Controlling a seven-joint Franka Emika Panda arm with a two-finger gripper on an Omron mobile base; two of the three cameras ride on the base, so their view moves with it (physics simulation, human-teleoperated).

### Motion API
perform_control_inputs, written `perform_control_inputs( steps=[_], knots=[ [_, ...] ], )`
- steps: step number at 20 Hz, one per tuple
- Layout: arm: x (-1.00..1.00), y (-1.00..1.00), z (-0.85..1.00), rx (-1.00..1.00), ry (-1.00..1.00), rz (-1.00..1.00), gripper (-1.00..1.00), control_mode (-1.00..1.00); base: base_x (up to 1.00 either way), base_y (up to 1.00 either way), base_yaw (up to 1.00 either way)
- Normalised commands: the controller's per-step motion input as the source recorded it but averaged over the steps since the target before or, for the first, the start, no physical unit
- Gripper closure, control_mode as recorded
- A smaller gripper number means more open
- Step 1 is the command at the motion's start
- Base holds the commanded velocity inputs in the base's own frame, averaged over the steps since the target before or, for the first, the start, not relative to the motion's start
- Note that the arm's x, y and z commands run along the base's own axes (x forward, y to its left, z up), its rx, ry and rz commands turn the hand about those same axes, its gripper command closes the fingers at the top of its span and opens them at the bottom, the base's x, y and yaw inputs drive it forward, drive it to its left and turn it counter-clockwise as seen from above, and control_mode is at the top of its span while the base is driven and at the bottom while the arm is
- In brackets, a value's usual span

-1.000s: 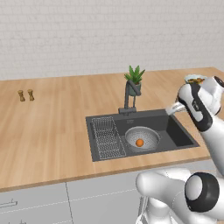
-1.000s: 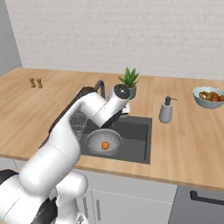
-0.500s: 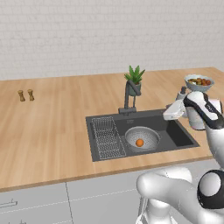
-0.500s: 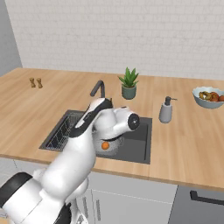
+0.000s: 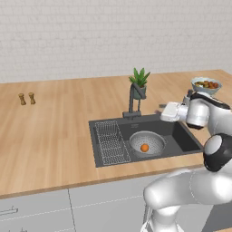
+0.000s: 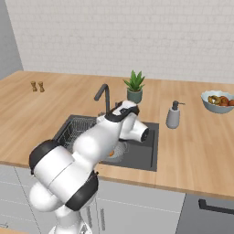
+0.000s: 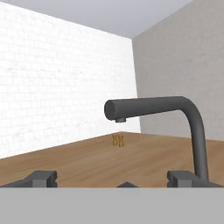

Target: Put the colander in the sink, put the tangerine in the colander, and turn on the sink faucet and pour water over the colander.

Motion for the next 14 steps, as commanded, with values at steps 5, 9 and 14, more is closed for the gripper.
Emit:
perform_control_inputs(
  steps=[5,9,14],
  knots=[
    [0.30,0.08,-0.10,0.05,-0.01,0.02,-1.00,-1.00,0.00,0.00,0.00],
    [0.35,0.01,-0.09,0.00,-0.01,0.00,-1.00,-1.00,0.00,0.00,0.00],
    [0.38,0.08,-0.05,0.00,0.00,0.00,-1.00,-1.00,0.00,0.00,0.00]
  ],
)
